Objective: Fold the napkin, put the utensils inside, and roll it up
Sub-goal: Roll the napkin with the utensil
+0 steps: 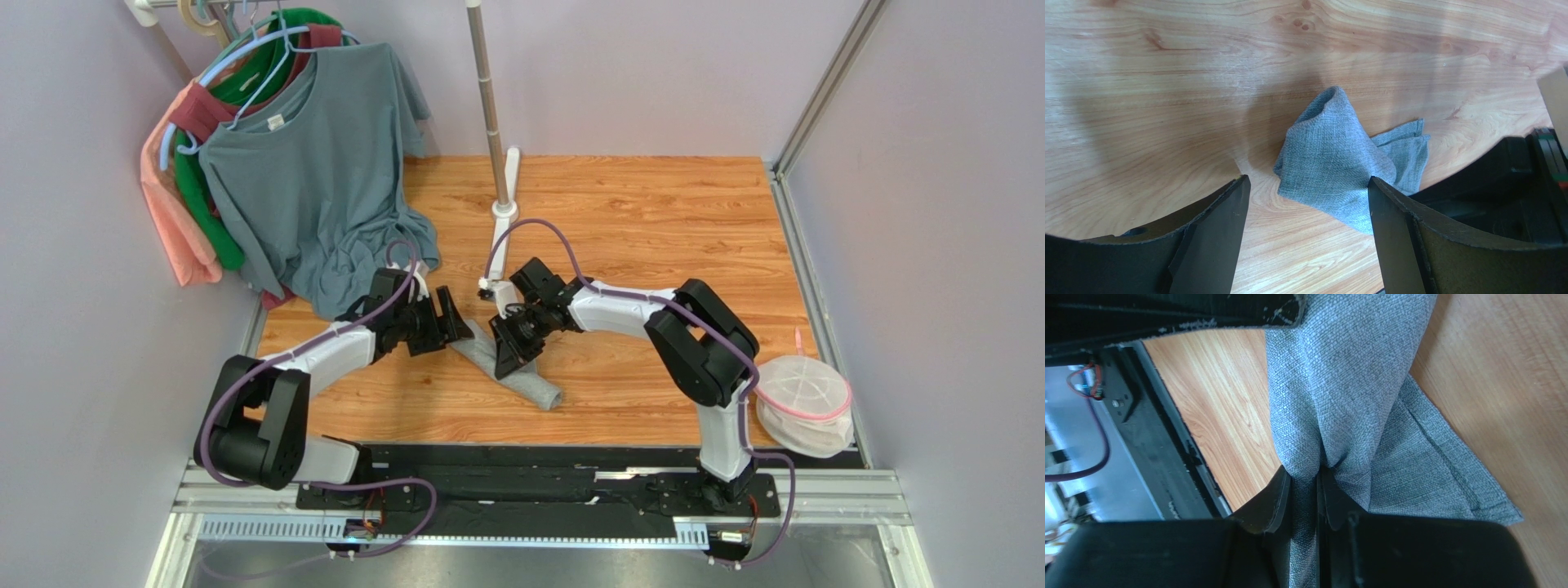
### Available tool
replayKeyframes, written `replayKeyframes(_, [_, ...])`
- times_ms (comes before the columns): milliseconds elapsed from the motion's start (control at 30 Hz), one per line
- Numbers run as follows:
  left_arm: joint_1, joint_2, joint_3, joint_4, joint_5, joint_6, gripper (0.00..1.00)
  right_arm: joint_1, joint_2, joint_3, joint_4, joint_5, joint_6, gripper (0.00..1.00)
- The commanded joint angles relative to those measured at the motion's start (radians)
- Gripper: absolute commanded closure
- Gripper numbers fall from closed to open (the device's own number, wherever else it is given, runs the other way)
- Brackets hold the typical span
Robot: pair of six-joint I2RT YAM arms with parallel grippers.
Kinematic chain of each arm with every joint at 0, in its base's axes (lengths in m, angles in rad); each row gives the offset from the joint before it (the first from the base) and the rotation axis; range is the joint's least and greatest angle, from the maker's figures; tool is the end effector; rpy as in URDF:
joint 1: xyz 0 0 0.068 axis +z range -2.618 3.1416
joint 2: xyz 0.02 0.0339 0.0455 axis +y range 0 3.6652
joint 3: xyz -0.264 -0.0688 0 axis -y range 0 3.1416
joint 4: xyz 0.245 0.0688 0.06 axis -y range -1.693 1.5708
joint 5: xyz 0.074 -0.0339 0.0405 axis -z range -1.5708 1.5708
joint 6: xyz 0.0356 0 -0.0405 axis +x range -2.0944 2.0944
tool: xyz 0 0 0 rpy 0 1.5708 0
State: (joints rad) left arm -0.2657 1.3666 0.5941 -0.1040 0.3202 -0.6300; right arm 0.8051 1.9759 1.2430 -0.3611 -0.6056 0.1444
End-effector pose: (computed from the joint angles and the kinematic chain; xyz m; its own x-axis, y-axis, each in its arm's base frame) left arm 0.2410 -0.0772 0.1612 -0.8605 -0.3454 -0.3745 -0.0785 0.8162 -0.5724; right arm 0.2582 0.2978 0.1451 -0.7207 -0.5789 -0.3814 -0.6771 0.4697 0.5665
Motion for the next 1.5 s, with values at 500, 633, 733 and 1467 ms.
replayKeyframes(500, [-0.003, 0.112, -0.040, 0.208, 0.128, -0.085, 0.61, -0.072, 0.104, 0.009, 0.119, -0.181, 0.089, 0.96])
replayKeyframes(633, [-0.003, 0.141, -0.004, 0.141, 0.117, -0.068, 0.92, -0.073, 0.058, 0.016, 0.079, -0.132, 0.070, 0.73])
replayKeyframes(733, [-0.003, 0.155, 0.042, 0.046, 0.099, -0.034, 1.00, -0.073, 0.000, 0.042, 0.004, -0.060, 0.032, 0.55])
replayKeyframes(1467, [-0.001, 0.321, 0.282, -0.236, 0.174, 0.064, 1.00, 0.309, -0.239, -0.091, 0.159, 0.851, -0.131, 0.42])
